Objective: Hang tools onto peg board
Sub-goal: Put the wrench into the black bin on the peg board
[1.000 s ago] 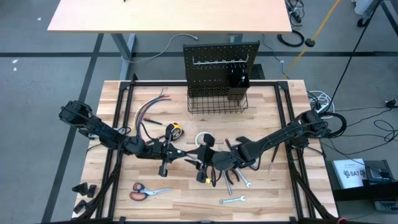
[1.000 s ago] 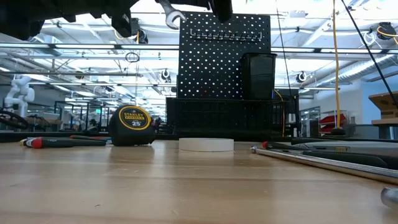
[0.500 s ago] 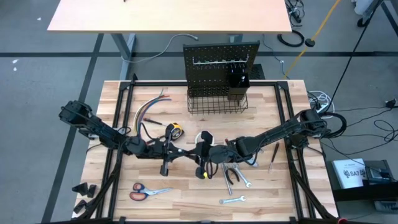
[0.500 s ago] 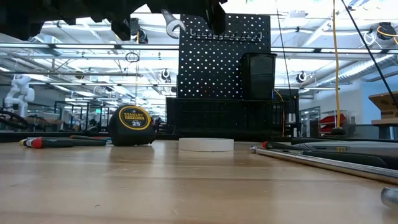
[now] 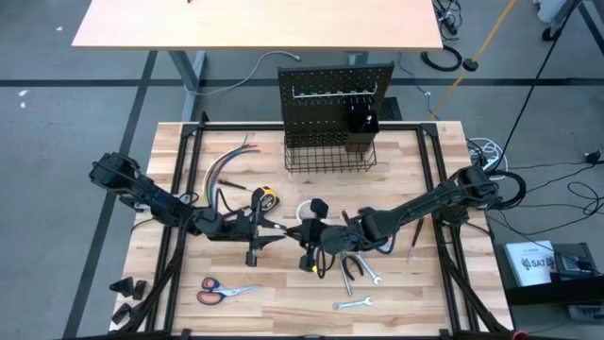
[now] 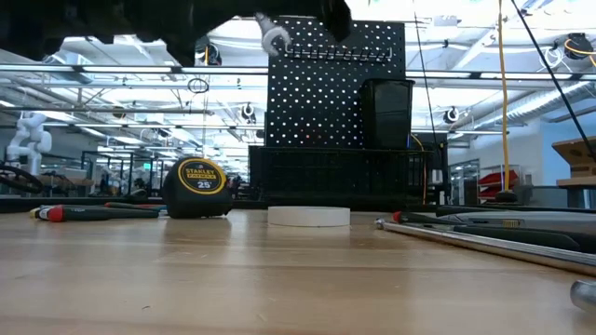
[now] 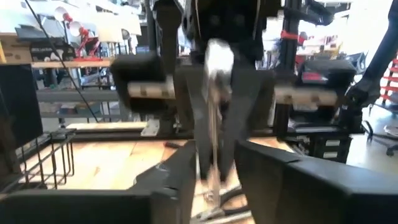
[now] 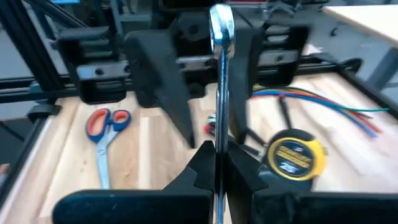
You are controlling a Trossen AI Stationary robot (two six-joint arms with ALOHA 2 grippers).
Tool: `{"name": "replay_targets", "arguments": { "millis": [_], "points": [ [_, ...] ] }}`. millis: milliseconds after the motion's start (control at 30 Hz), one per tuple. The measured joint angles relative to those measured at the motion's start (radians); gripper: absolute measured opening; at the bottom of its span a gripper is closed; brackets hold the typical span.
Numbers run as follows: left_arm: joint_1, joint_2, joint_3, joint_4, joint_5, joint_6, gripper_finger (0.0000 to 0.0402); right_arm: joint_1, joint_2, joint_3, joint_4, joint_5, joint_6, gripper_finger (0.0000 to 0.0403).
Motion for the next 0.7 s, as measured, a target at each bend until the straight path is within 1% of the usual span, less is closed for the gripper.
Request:
{"name": "replay_targets", "arguments": {
  "millis": [67, 133, 333, 433, 500, 567, 633, 700],
  "points": [
    [0.000, 0.000, -0.001, -0.014, -0.009, -0.006, 0.0139, 0.009, -0.019, 0.000, -0.033, 0.034, -0.001, 0.0005],
    [0.000, 0.000, -0.001, -0.018, -0.012, -0.017, 0.0145, 0.020, -0.039, 0.000, -0.095, 0.088, -0.001, 0.0005],
    [0.000, -0.044, -0.001, -0.112, -0.014, -0.027, 0.0149, 0.049, -0.144, -0.001, -0.317, 0.276, 0.037, 0.0005],
    [0.000, -0.084, -0.001, -0.165, -0.014, -0.047, 0.0150, 0.049, -0.228, -0.047, -0.404, 0.331, 0.083, 0.0005],
    [0.000, -0.114, -0.001, -0.193, -0.013, -0.053, 0.0150, 0.039, -0.295, -0.103, -0.405, 0.339, 0.110, 0.0005],
    [0.000, -0.139, -0.001, -0.219, -0.010, -0.053, 0.0150, 0.029, -0.365, -0.172, -0.378, 0.369, 0.124, 0.0005],
    [0.000, -0.160, -0.001, -0.233, -0.008, -0.053, 0.0150, 0.019, -0.430, -0.245, -0.312, 0.387, 0.124, 0.0005],
    [0.000, -0.180, -0.001, -0.232, -0.008, -0.046, 0.0150, 0.012, -0.492, -0.323, -0.201, 0.388, 0.080, 0.0005]
  ]
}}
